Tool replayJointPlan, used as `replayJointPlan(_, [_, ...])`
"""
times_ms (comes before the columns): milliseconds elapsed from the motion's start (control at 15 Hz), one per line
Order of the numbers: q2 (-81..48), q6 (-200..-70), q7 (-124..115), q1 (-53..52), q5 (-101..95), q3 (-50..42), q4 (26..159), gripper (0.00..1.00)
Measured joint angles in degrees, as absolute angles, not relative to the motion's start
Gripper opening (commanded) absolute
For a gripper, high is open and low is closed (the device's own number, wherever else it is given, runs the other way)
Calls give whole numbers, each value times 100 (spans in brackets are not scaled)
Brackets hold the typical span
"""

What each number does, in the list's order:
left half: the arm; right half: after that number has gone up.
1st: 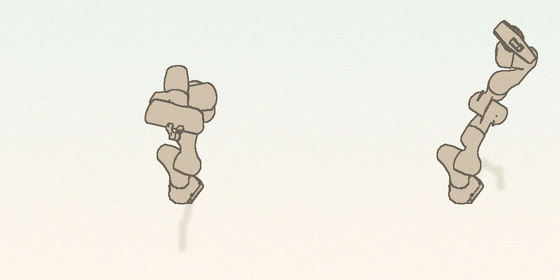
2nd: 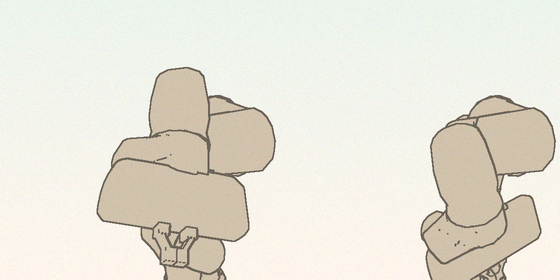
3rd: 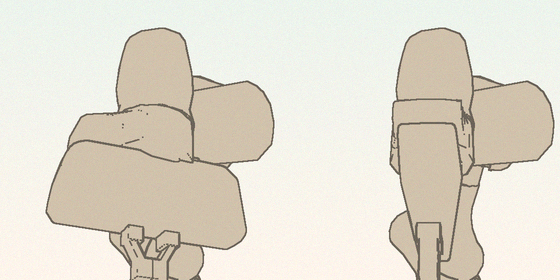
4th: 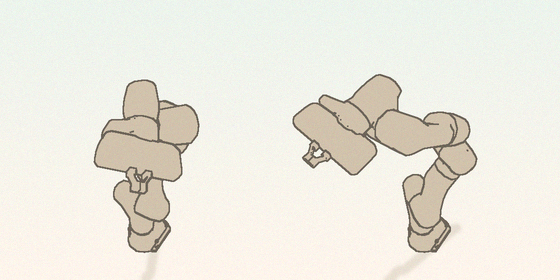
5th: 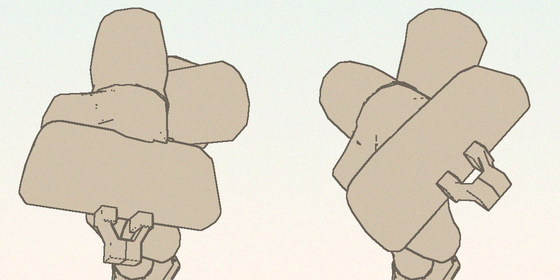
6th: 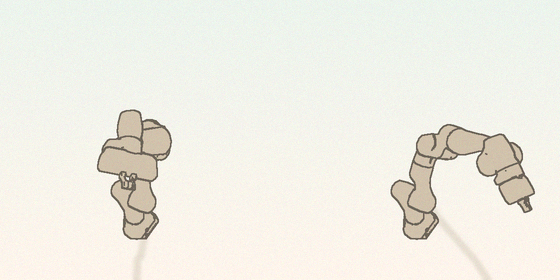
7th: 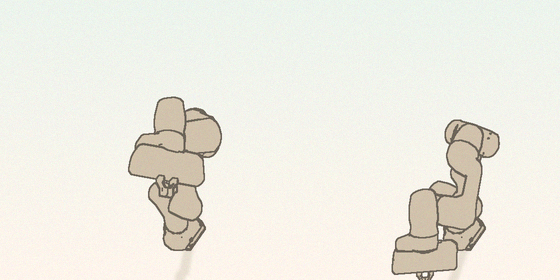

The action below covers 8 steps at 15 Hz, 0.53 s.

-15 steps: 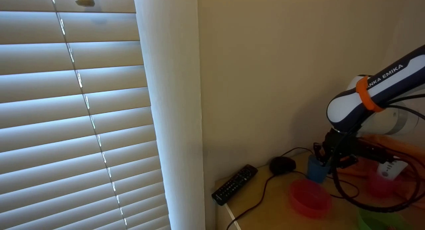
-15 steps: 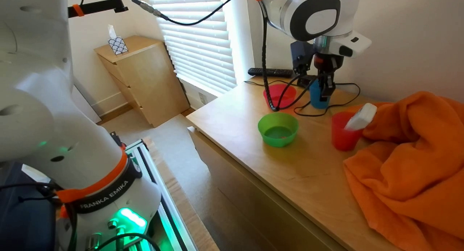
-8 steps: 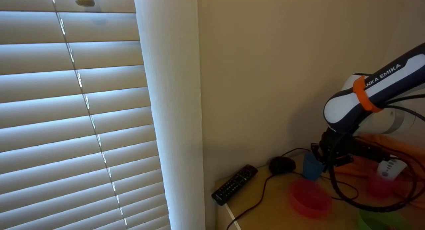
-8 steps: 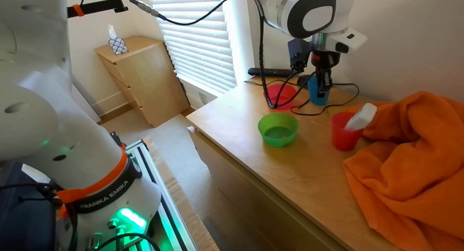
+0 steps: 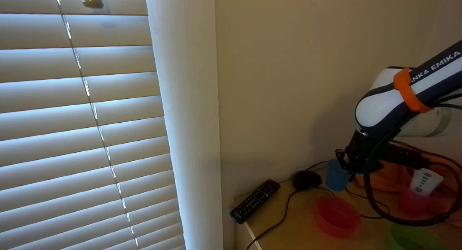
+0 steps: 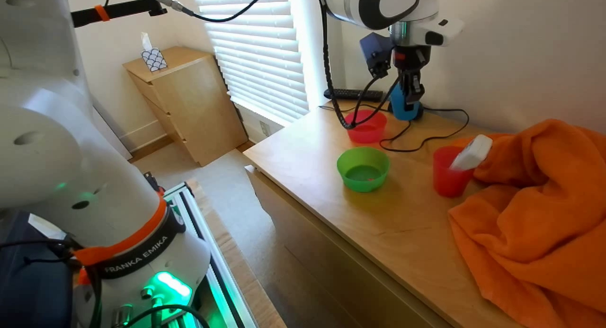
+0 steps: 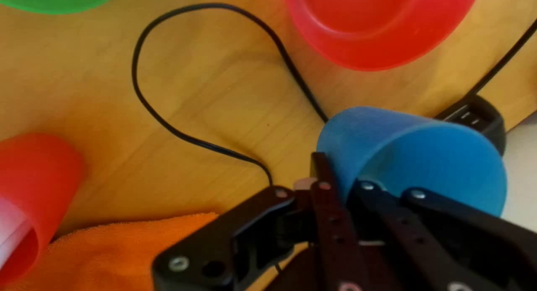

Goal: Pick up the blue cup and put it in the pink bowl

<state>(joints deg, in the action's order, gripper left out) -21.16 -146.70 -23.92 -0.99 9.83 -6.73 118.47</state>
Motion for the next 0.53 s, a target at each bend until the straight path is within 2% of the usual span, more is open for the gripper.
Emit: replayJointPlan(533, [-912, -14600, -1156, -124, 959, -60, 12877, 1])
